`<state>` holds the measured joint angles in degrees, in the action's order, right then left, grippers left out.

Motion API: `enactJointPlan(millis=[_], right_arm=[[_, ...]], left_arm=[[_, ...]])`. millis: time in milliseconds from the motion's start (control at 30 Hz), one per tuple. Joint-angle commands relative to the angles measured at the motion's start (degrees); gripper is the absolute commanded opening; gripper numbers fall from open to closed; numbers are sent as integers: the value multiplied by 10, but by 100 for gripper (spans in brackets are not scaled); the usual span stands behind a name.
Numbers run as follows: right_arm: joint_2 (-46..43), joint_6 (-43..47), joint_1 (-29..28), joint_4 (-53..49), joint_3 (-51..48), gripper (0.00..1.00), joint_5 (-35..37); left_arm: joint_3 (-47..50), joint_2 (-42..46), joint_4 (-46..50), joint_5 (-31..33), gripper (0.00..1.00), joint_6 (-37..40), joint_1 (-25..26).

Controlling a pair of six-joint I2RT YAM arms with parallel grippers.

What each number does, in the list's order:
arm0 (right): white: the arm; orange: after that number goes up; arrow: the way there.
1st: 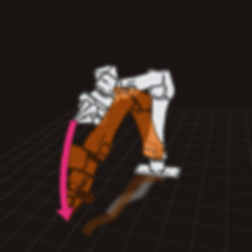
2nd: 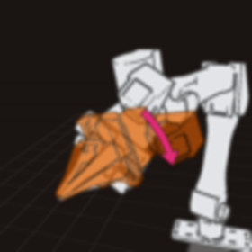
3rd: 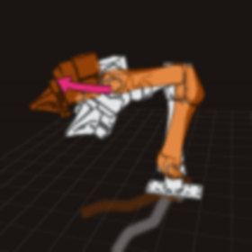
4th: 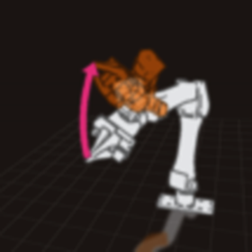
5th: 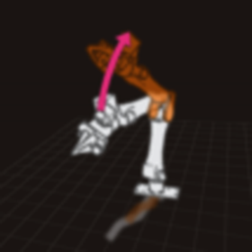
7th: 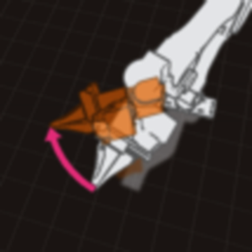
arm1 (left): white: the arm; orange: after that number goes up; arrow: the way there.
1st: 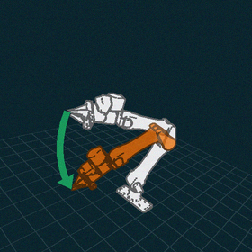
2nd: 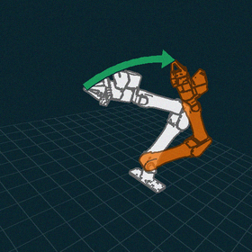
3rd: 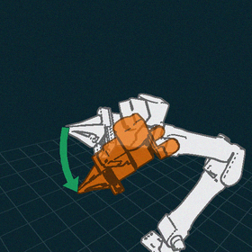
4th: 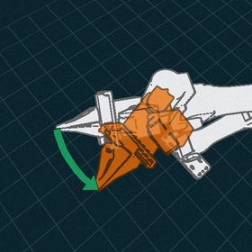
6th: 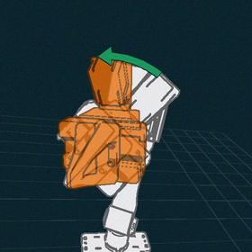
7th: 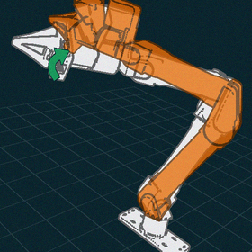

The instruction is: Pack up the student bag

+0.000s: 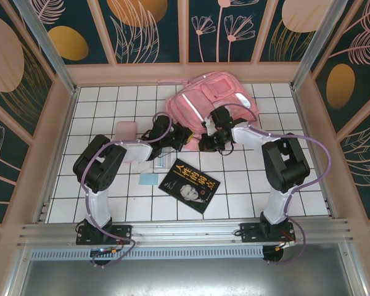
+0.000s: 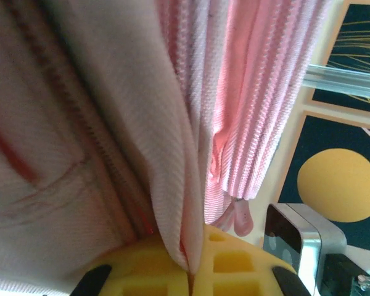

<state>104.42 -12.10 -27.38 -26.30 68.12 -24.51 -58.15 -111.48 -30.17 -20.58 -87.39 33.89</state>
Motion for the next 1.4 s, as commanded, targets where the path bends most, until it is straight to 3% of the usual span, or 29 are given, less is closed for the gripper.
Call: enactJointPlan(millis=[0, 133, 300, 433, 533, 633, 933, 1100, 1367], right_arm=[[-7, 26, -5, -102, -1, 0, 79], [32, 31, -4, -205, 25, 0, 241], [50, 27, 14, -266, 59, 0, 375], [12, 36, 68, -258, 85, 0, 356], [-15, 51, 113, -234, 94, 0, 281], [-21, 61, 116, -213, 96, 0, 239], [5, 57, 123, -152, 92, 0, 281], [39, 40, 162, -85, 128, 0, 316], [119, 34, 183, -42, 255, 0, 257]], left_arm=[[-33, -1, -19, 10, 0, 17, 3], [-43, 20, 11, 5, 0, 43, 0], [-61, 45, 72, -12, 0, 81, -6], [-56, 62, 108, -15, 0, 110, -17], [-45, 72, 110, -18, 0, 114, -28], [-43, 76, 102, -20, 0, 113, -30], [-55, 76, 61, -36, 0, 104, -31], [-50, 70, 26, -41, 0, 84, -4], [-91, 38, 6, -58, 0, 62, 66]])
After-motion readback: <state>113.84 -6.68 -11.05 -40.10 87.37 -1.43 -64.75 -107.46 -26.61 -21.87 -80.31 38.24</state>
